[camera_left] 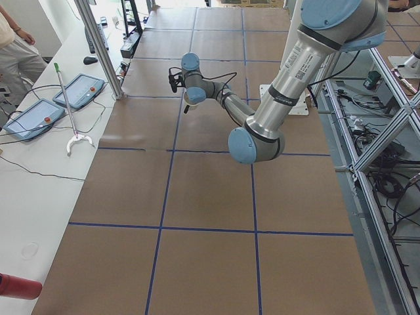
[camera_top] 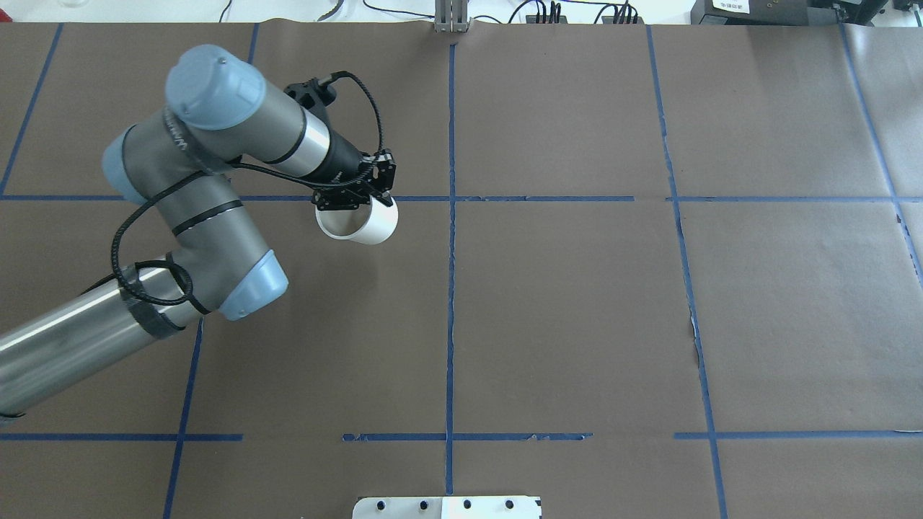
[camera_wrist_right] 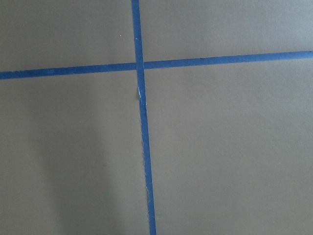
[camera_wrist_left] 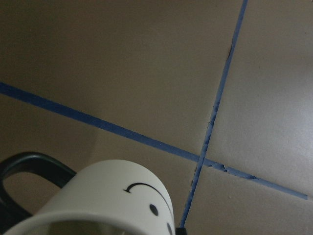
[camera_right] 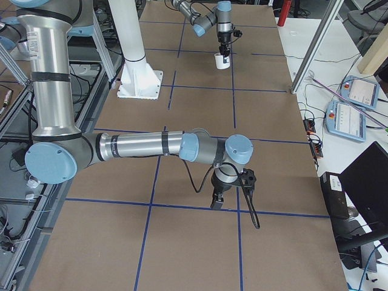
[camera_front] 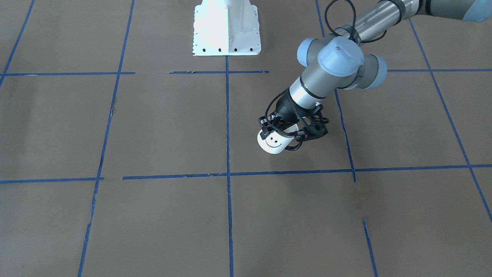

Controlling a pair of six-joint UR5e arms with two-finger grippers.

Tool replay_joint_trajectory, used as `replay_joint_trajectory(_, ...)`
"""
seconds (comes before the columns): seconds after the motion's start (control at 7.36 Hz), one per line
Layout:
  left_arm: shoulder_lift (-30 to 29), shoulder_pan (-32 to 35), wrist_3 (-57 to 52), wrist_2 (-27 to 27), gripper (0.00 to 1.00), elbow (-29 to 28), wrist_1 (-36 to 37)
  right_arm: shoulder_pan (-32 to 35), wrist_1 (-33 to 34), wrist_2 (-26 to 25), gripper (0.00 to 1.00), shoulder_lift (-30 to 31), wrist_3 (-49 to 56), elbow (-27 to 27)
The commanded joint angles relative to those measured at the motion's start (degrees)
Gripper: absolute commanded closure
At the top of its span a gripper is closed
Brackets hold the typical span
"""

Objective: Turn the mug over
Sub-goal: 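Swing the held mug toward the table center, rotating it upright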

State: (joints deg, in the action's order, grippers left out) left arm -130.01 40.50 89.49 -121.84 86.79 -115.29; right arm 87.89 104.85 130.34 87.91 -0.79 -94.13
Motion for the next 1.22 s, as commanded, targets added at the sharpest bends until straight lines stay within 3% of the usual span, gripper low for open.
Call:
replay_joint_trajectory(0.0, -10.2, -3.7, -5.2, -0.1, 1.00, -6.8, 12.3, 0.0, 0.0, 0.0, 0.00, 0.0, 0.0, 0.0)
replay_joint_trajectory(0.14, -13.4, -5.9, -5.2, 0.0, 1.00, -11.9, 12.5, 0.0, 0.0, 0.0, 0.00, 0.0, 0.0, 0.0)
replay_joint_trajectory(0.27, -14.0, -7.1, -5.2, 0.1, 1.00, -13.4, 12.5, 0.0, 0.0, 0.0, 0.00, 0.0, 0.0, 0.0)
replay_joint_trajectory(0.54, -13.4, -8.9, -4.9, 0.6, 0.29, -13.6, 12.6, 0.0, 0.0, 0.0, 0.00, 0.0, 0.0, 0.0)
replay_joint_trajectory(0.68, -13.3, -8.9, -4.8, 0.6, 0.01, -13.3, 12.6, 0.0, 0.0, 0.0, 0.00, 0.0, 0.0, 0.0)
replay_joint_trajectory(1.09, -11.0, -4.5, -5.2, -0.4, 0.00, -4.2, 15.6, 0.0, 0.0, 0.0, 0.00, 0.1, 0.0, 0.0)
